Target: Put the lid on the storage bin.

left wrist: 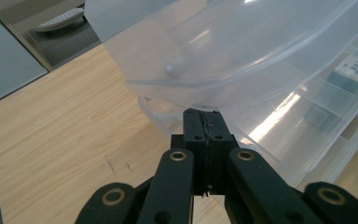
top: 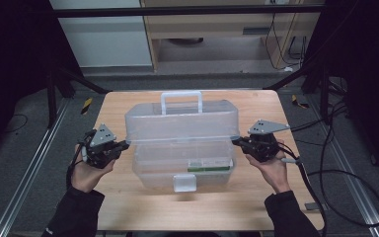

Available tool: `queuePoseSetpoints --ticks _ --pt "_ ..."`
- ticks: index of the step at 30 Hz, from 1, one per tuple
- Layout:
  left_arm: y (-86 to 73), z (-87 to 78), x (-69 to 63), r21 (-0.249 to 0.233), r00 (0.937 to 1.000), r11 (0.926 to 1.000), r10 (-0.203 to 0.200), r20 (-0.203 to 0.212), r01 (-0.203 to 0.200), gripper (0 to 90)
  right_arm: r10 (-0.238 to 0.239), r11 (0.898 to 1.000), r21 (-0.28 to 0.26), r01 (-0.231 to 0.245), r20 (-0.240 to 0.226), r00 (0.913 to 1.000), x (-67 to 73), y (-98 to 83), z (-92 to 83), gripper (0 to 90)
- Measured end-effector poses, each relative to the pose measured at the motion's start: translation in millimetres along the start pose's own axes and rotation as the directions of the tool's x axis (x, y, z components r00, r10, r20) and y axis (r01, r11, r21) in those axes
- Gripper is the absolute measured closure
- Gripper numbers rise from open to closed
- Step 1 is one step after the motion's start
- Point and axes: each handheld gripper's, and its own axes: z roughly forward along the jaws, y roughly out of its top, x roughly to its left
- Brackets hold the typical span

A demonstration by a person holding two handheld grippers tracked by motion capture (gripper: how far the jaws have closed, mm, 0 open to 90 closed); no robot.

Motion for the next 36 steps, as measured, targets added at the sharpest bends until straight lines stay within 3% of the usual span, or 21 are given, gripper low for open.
queuePoseSetpoints --ticks 14,20,36 --pt "-11.8 3.4 -3.2 0.038 0.9999 0.9992 0.012 0.011 -0.013 89.4 0.029 0.999 0.025 -0.029 0.023 0.9993 -4.3 -19.4 -2.6 90.0" --pt "-15.4 4.6 -5.0 0.052 0.9997 0.9985 0.016 0.016 -0.017 89.4 0.004 0.999 0.045 -0.006 0.036 0.9993 -1.4 -22.8 -1.8 90.0" --pt "-28.0 13.2 -10.0 0.111 0.9994 0.9934 0.023 0.027 -0.026 89.5 0.006 0.993 0.114 -0.009 0.026 0.9996 1.8 -37.2 5.5 90.0"
